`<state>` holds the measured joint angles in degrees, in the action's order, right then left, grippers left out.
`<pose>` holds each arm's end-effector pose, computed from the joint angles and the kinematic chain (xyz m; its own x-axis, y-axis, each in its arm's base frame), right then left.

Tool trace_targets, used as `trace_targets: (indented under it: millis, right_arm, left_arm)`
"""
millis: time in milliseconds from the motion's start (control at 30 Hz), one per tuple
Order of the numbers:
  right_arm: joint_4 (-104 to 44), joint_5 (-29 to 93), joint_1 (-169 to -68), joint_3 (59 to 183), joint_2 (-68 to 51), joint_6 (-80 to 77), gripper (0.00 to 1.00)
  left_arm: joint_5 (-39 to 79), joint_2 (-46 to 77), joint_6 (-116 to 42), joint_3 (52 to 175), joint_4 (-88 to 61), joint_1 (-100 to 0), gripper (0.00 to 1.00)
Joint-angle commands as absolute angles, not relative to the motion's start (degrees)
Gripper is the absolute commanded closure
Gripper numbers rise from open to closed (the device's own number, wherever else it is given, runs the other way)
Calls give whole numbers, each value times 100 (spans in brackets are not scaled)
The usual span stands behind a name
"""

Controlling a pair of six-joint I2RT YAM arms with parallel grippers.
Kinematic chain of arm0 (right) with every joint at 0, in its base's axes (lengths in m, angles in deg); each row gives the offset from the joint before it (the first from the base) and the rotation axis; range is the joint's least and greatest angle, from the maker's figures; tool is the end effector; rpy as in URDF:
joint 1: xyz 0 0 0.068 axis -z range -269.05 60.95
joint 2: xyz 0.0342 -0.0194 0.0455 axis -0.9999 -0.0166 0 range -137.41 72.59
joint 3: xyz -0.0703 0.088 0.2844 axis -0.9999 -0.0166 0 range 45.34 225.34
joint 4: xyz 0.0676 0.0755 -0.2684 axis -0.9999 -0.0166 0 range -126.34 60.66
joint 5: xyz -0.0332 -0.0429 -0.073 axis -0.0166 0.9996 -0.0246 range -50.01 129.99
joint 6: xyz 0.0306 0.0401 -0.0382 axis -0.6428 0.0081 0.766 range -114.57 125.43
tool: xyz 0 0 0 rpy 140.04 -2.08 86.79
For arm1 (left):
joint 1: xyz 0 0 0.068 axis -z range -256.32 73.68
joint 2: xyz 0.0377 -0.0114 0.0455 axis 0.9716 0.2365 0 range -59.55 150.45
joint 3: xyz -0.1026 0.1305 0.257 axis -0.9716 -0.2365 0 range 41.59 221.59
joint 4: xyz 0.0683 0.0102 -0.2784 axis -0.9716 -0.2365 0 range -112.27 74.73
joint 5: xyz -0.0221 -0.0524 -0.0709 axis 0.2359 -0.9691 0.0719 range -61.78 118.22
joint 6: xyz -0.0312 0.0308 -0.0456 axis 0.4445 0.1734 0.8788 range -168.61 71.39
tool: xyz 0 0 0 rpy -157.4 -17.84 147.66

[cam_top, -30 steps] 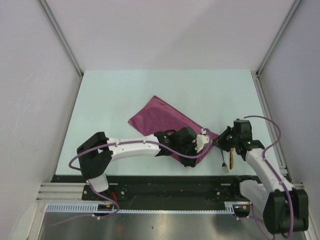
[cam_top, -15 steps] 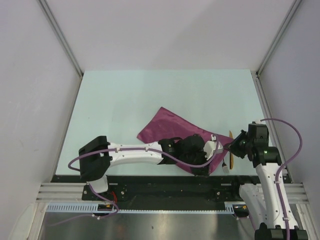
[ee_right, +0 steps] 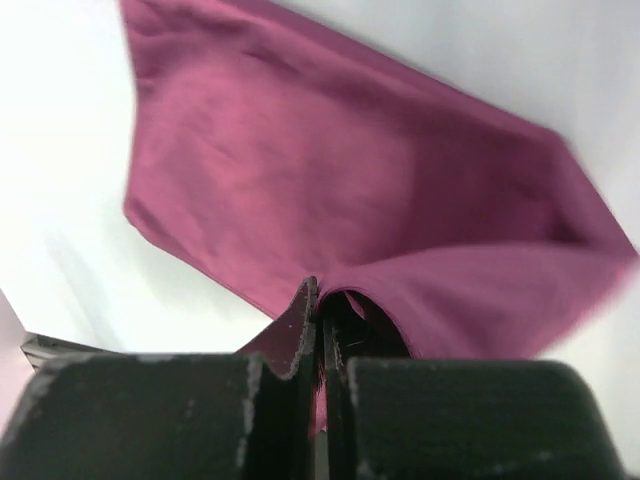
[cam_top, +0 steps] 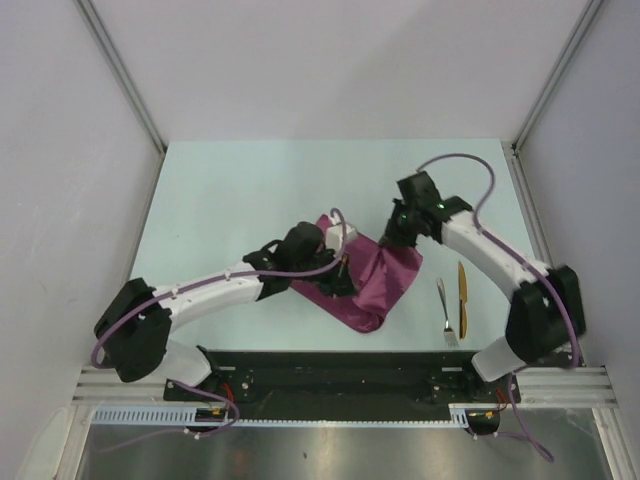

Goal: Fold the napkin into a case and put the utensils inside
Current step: Pick up the rectangle-folded napkin from the center of the board, then fold the rectangle-folded napkin at the center of the board.

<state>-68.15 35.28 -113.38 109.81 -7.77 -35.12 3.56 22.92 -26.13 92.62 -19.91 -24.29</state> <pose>0.2889 0.1350 0.2907 -0.8601 0.3222 -0.3956 0.1387 0.8938 0.4265 0.1930 -0.2803 0.2487 -0.6881 0.3169 -0.6527 0.7151 0.4485 -0.5361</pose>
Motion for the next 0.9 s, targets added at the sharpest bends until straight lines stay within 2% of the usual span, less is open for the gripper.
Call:
trace_targets:
  millis: [0, 100, 300, 533, 867]
  right_arm:
    - [-6107, 3438, -11647, 12387, -2327, -3614, 100]
    - [-6055, 3208, -11717, 13258, -3292, -3535, 100]
    - [-5967, 2743, -11787, 14096, -4376, -3526, 100]
    - [-5914, 2276, -11796, 14571, -4834, -3324, 100]
    - [-5677, 1741, -11805, 14606, -5028, -3157, 100]
  left_arm:
    - [37, 1876, -2681, 8959, -2203, -3261, 100]
    - [98, 1849, -2734, 8853, -2502, -3807, 100]
    - [186, 2192, -2708, 8949, -3012, -4555, 100]
    - [449, 2210, -2839, 9064, -3504, -4723, 100]
    - [1091, 2113, -2927, 9283, -4032, -5092, 100]
